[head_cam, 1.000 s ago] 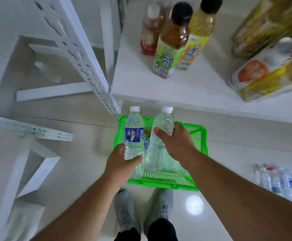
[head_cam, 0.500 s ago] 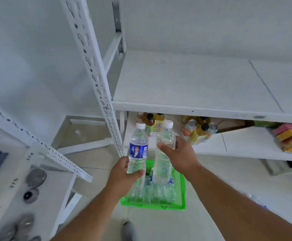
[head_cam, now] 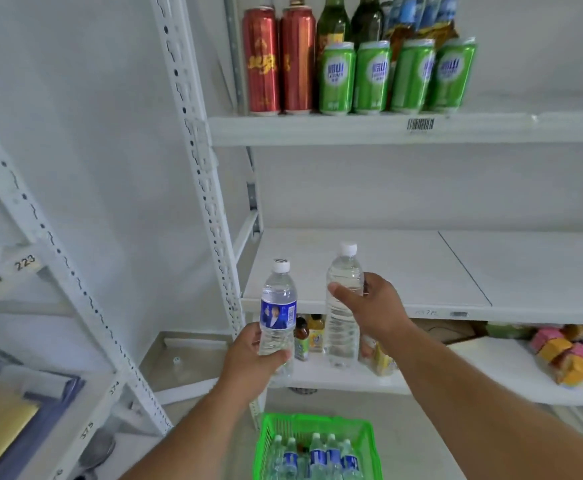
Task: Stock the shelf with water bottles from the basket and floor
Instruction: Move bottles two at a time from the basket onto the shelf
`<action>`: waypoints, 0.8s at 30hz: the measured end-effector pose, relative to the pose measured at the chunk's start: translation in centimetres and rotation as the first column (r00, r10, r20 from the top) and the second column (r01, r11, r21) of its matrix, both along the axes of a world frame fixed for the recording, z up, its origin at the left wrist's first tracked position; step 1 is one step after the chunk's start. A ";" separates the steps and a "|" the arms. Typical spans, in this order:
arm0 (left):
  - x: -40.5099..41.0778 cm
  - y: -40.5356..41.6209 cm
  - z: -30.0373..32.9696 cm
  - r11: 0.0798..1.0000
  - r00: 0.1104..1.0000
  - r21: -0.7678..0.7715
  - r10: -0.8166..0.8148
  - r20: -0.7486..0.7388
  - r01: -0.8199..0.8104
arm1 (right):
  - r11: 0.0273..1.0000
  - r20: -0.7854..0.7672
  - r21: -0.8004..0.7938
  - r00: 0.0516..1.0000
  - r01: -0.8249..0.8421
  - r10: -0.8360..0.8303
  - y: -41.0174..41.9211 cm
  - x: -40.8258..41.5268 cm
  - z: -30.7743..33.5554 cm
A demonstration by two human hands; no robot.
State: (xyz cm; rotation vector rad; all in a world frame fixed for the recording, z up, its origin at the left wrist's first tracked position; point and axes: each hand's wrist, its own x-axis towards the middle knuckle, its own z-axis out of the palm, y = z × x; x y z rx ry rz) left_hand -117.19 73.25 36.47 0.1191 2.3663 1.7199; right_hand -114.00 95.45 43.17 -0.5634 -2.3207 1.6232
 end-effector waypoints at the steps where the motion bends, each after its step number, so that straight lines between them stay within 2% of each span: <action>1: -0.3 0.1 0.4 1.000 1.000 -0.001 0.000 -0.008 0.000 | 1.000 -0.011 0.003 1.000 0.006 -0.006 0.1 -0.4 0.5; 11: -9.5 1.7 1.9 0.999 1.000 0.020 -0.025 -0.014 0.025 | 0.999 -0.008 -0.002 0.999 0.052 -0.052 0.7 -10.0 2.4; 18: -19.0 2.1 0.4 0.999 0.999 -0.018 -0.026 -0.034 0.026 | 0.996 -0.003 -0.008 0.996 0.092 -0.092 0.6 -18.9 1.8; 24: -23.6 2.8 -0.1 0.997 0.995 -0.069 -0.032 -0.095 0.026 | 0.994 0.014 -0.006 0.994 0.112 -0.112 0.8 -23.7 0.5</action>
